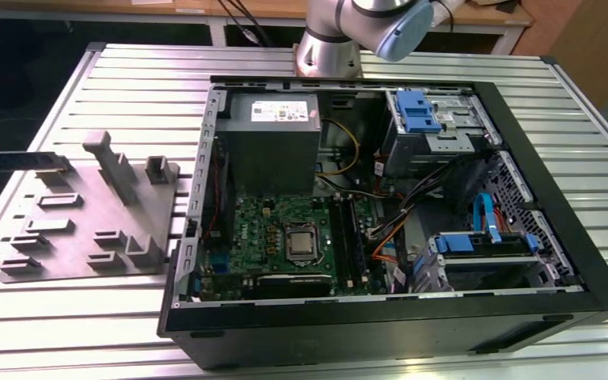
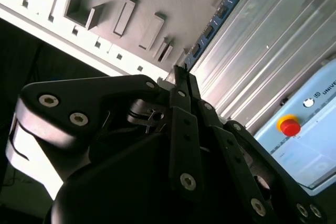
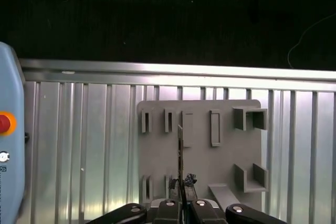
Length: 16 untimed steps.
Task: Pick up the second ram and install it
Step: 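Pick up the second ram and move it above second insertion slot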
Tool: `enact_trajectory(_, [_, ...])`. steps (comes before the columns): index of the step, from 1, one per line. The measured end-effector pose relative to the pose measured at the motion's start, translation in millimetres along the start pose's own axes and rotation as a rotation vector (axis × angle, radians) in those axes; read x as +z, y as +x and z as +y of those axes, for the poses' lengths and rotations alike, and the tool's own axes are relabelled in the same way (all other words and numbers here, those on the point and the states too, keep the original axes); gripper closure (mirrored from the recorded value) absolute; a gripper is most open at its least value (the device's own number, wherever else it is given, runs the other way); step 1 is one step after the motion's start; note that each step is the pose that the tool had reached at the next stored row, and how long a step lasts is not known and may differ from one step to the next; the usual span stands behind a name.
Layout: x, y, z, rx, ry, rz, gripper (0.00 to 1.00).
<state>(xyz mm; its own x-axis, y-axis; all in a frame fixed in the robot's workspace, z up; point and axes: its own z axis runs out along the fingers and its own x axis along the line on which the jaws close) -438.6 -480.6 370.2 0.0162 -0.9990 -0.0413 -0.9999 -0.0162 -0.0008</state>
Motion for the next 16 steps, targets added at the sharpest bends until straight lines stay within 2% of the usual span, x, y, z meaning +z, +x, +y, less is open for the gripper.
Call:
enact_trajectory(12, [-45.8, -1.9, 0.0, 0.0, 0.0054, 0.0001, 0.87])
enact_trajectory(14, [-50.8, -2.1, 0.0, 0.0, 0.0064, 0.0, 0.87])
enact_trajectory(16, [-52.5, -2.2, 0.0, 0.0, 0.0066, 0.0, 0.87])
